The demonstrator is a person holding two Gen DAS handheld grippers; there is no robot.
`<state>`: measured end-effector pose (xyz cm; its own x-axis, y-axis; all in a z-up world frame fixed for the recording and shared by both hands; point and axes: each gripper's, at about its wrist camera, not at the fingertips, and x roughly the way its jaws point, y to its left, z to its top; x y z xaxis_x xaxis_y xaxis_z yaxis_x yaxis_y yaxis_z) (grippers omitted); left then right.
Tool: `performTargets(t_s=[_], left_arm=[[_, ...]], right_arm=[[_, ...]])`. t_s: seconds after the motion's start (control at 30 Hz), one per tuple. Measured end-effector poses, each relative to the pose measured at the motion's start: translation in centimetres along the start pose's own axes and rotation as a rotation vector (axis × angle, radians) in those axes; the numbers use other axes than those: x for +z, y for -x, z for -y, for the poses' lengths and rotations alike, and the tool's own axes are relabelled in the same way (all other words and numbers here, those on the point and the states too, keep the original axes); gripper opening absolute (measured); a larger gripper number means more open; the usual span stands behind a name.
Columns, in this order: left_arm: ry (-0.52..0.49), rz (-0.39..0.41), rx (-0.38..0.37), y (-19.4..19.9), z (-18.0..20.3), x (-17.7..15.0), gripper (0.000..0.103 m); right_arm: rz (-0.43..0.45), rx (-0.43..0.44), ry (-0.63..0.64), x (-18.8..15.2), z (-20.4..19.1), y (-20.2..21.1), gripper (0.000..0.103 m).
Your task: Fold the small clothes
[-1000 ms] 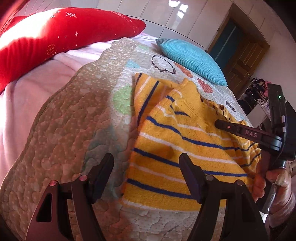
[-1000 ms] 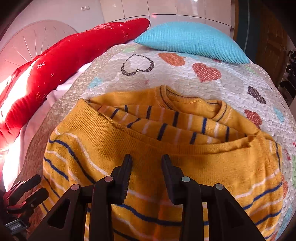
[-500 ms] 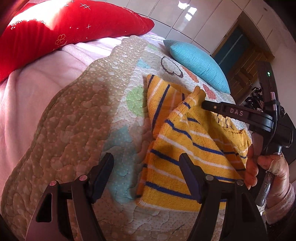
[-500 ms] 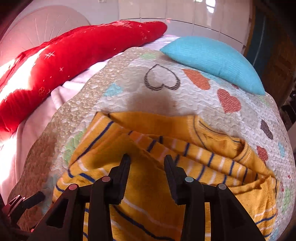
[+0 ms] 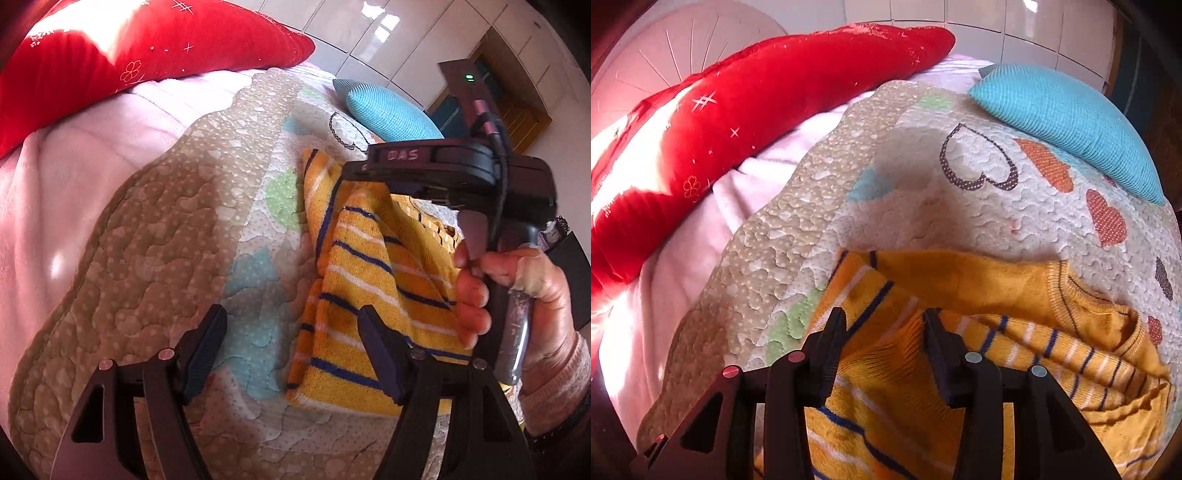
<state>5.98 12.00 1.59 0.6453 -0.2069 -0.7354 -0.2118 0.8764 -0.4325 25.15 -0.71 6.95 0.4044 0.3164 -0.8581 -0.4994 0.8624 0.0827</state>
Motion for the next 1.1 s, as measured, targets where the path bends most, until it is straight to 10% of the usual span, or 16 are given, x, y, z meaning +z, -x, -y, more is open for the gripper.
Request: performTargets(t_s=[0.33,0.77,0.97,1.1], left_arm=[[-0.01,0.013,-0.037,0.8,0.6,-0.3,0.072],[-0.152,0.035,0.145,-1.3,3.4,-1.8,0.075],[-0.179,0.044,0.199,-2.0,3.9,-2.0,0.079],[-0.175,0.042,0.207,-2.2,3.9,-2.0,0.082]], right_arm=[[0.099,-0.199,-0.21,-5.4,13.6,9.5,0.051],[0.096,-0.457,-0.559,-22.1,30.7,14.3,0.072],[0.114,-0.436,-0.651,-25.6,35.2,14.2,0.072],[0.037,-0.658,-0.489,-24.4,33.9,12.7,0.103]])
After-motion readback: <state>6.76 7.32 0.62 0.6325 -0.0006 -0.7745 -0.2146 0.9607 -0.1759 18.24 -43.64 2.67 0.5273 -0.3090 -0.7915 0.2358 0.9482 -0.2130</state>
